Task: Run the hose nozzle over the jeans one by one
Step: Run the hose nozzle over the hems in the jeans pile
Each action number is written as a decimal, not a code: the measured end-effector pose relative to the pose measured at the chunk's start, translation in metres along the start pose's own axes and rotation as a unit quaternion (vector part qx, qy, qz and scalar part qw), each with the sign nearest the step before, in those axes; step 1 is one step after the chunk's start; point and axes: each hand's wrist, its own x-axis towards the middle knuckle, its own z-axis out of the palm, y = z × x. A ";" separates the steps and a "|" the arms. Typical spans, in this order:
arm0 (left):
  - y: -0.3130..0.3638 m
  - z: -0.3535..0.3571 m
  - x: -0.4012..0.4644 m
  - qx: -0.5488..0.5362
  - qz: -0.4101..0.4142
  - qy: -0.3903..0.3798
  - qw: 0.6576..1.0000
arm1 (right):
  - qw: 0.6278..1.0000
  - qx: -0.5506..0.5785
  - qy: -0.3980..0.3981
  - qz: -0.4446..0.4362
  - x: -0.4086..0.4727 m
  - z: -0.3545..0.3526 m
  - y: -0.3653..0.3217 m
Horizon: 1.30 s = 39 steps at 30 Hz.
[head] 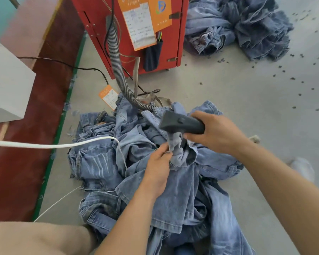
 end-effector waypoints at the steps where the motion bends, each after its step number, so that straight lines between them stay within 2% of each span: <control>1: 0.000 -0.001 0.001 0.001 -0.003 -0.001 1.000 | 1.000 0.008 0.023 0.003 0.004 -0.003 -0.001; 4: 0.005 -0.008 0.005 -0.031 -0.016 0.000 0.999 | 0.998 0.047 0.036 0.021 -0.004 -0.025 0.015; 9: 0.007 -0.005 0.003 -0.063 -0.011 -0.052 0.997 | 0.997 0.015 -0.081 0.007 -0.033 -0.027 0.033; 14: 0.006 -0.009 -0.001 -0.091 0.000 -0.072 0.993 | 1.000 -0.005 -0.029 -0.011 -0.014 -0.005 0.016; 18: 0.018 -0.012 0.001 -0.063 -0.012 -0.062 0.996 | 0.999 0.019 0.034 0.032 -0.024 -0.009 0.030; 20: 0.018 -0.014 0.001 -0.074 -0.028 -0.016 0.997 | 0.990 0.055 0.106 0.076 -0.030 -0.017 0.045; 22: 0.018 -0.018 0.004 -0.127 -0.044 0.074 0.988 | 0.980 0.086 0.138 0.113 -0.038 -0.031 0.065; 23: 0.019 -0.020 0.006 -0.167 -0.059 0.122 0.977 | 0.981 0.085 0.120 0.122 -0.042 -0.038 0.074; 25: 0.021 -0.025 0.009 -0.234 -0.085 0.181 0.951 | 0.991 0.052 0.028 0.121 -0.051 -0.044 0.084; 28: 0.021 -0.020 0.009 -0.253 -0.098 0.195 0.943 | 0.990 -0.022 -0.106 0.090 -0.048 -0.025 0.071; 30: 0.021 -0.016 0.008 -0.237 -0.097 0.199 0.946 | 0.988 -0.068 -0.121 0.062 -0.034 0.001 0.054; 32: 0.022 -0.019 0.008 -0.225 -0.093 0.216 0.946 | 0.994 -0.075 -0.072 0.031 -0.018 0.017 0.037; 36: 0.028 -0.029 0.007 -0.265 -0.116 0.276 0.917 | 0.994 0.051 0.079 0.058 -0.006 -0.013 0.037; 37: 0.029 -0.027 0.005 -0.233 -0.113 0.282 0.924 | 0.990 0.074 0.099 0.066 -0.008 -0.028 0.045; 38: 0.029 -0.023 0.001 -0.152 -0.102 0.293 0.938 | 0.988 0.084 0.105 0.069 -0.014 -0.042 0.055; 39: 0.027 -0.019 -0.001 -0.020 -0.080 0.308 0.948 | 0.989 0.087 0.100 0.071 -0.021 -0.055 0.065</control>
